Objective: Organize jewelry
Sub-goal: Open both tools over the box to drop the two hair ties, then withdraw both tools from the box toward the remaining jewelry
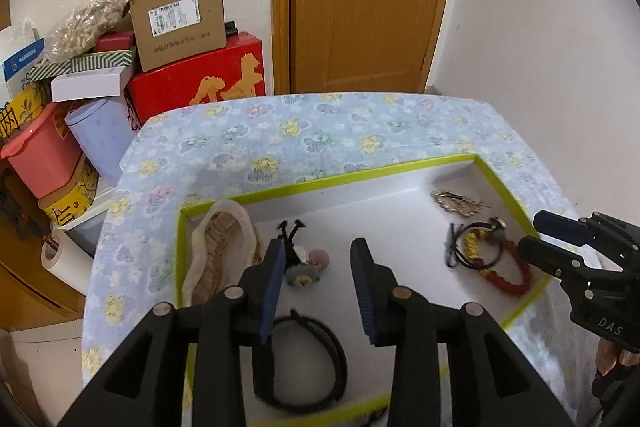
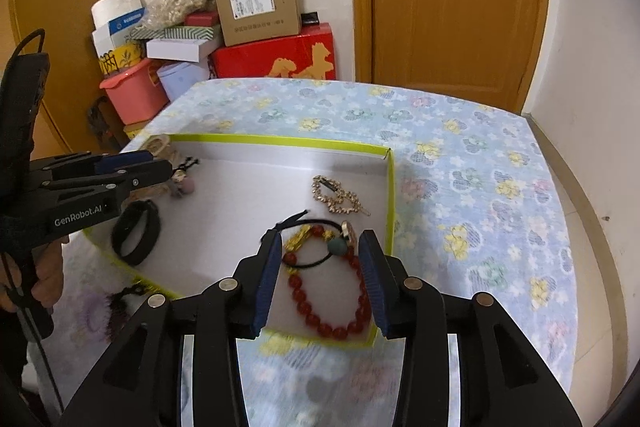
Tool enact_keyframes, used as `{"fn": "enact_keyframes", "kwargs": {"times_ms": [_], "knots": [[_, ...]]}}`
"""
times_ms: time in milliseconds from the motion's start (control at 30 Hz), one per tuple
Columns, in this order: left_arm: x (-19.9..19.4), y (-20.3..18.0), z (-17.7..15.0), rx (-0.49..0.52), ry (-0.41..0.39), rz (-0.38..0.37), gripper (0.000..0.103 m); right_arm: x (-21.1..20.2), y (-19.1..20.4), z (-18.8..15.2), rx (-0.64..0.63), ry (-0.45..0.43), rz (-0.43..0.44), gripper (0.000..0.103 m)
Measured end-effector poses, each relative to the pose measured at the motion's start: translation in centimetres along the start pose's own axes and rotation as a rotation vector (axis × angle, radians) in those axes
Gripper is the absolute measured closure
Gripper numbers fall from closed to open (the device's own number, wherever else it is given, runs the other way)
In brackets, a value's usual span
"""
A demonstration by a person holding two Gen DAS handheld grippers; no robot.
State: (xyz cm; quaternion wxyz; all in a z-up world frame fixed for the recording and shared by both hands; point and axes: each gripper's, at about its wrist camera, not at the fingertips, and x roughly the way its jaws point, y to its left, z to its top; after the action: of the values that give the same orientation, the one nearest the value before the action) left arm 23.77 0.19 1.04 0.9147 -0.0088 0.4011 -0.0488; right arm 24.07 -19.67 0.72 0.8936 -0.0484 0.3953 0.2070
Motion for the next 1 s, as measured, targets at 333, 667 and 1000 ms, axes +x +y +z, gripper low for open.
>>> {"fn": "enact_keyframes", "kwargs": {"times_ms": [333, 667, 1000], "knots": [[-7.2, 0.2, -4.7, -0.033, -0.051, -0.01, 0.067, -6.0, 1.5, -4.2, 0.037, -0.043, 0.018, 0.062], [-13.1, 0.1, -10.5, -0.063, -0.075, -0.007, 0.067, -11.8, 3.3, -9.7, 0.078, -0.073, 0.06, 0.062], [-16.2, -1.0, -14.9, -0.081, -0.073, 0.011, 0.067, -14.3, 5.2, -13.7, 0.077, -0.063, 0.12, 0.062]]}}
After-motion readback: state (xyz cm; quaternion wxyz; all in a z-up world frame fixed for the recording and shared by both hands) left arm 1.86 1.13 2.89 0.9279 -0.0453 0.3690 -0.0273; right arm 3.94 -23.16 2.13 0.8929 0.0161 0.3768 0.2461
